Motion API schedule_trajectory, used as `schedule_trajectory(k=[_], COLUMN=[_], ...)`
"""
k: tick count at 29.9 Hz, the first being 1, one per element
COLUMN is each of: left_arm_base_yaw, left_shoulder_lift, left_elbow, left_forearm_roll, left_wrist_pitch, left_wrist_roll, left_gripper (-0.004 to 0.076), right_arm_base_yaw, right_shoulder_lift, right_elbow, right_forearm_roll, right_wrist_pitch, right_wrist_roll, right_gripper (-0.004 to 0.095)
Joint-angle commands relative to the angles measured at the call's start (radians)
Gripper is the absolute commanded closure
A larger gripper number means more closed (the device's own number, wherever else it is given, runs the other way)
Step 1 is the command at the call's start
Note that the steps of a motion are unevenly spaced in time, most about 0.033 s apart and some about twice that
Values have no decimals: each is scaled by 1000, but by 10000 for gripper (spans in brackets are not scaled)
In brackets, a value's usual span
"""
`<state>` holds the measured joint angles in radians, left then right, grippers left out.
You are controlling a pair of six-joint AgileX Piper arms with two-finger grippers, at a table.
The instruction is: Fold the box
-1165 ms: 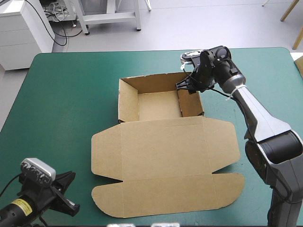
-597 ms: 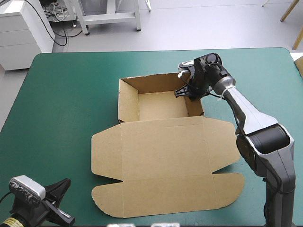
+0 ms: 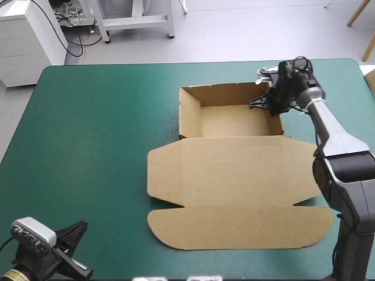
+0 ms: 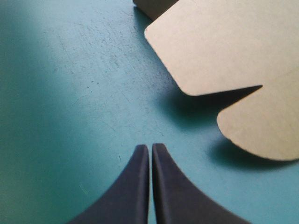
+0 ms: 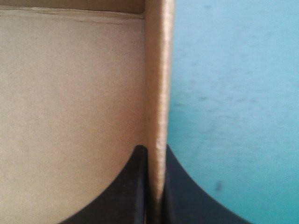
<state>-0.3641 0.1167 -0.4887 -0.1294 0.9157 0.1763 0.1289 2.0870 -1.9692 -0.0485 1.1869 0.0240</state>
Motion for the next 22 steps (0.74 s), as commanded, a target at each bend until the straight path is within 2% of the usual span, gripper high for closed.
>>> schedule_trajectory(k=[1, 13, 22], left_arm_base_yaw=[-6, -6, -6], left_shoulder_lift=[17, 17, 17], left_elbow=[-23, -23, -23], left_forearm_roll=[-14, -14, -16], left_wrist_pitch=[-74, -74, -74], left_wrist_roll=[-11, -9, -9], left_gripper=[731, 731, 731], right_arm_base_yaw=[-114, -514, -687], right_shoulder_lift=[-58, -58, -58], right_elbow=[-26, -26, -26], right_forearm_roll=[-51, -51, -49], right_wrist_pitch=[-17, -17, -17], right_wrist_roll=[-31, -88, -110], right_gripper=[929, 929, 929])
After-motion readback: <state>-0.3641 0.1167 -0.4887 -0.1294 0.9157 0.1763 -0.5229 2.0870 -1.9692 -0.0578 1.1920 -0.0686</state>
